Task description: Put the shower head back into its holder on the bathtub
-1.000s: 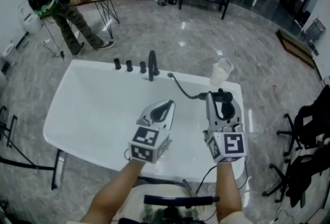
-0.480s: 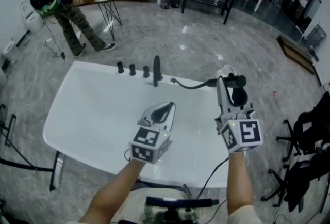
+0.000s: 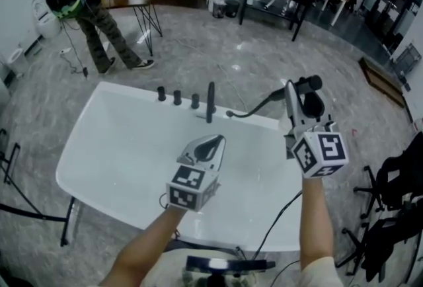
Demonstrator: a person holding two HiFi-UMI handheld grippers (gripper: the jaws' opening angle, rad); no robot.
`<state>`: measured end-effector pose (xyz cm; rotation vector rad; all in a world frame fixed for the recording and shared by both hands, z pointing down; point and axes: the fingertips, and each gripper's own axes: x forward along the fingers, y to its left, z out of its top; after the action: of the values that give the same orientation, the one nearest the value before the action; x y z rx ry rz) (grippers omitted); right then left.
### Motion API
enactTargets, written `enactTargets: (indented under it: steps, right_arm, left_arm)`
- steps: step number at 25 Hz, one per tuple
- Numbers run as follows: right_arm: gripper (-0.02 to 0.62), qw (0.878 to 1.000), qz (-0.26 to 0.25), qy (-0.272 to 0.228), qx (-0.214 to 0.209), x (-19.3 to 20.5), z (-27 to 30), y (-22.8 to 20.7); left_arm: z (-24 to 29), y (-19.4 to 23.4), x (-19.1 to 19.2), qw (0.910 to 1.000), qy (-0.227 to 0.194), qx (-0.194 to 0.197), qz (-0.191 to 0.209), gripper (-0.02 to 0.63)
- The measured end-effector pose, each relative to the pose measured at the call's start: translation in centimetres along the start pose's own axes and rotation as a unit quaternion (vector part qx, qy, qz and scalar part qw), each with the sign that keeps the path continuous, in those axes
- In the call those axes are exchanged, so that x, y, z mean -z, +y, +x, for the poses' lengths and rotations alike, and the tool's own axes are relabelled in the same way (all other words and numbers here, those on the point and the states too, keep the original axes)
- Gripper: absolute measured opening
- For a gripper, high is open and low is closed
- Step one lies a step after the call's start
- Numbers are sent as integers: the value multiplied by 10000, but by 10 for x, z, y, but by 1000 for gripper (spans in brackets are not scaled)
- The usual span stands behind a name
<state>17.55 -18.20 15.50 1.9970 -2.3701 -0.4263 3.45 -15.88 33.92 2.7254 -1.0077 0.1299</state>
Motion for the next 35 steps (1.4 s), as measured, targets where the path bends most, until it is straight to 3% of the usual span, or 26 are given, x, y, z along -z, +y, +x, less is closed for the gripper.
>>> enactTargets:
  steps: [7,15,35]
  right_arm:
    - [146,9992,353,-196,-11,-13,40,-2]
    - [146,9988,468,-80,-103,7,68,-2]
    - [146,9960,666,584,-107,109,72,4]
  left_arm:
    - [-5,35,-6,9999,-11,-150,80,5]
    - [-12,76,-21,9984,7,-501,271,5]
    - [40,55,2,9990,179,-318,253,5]
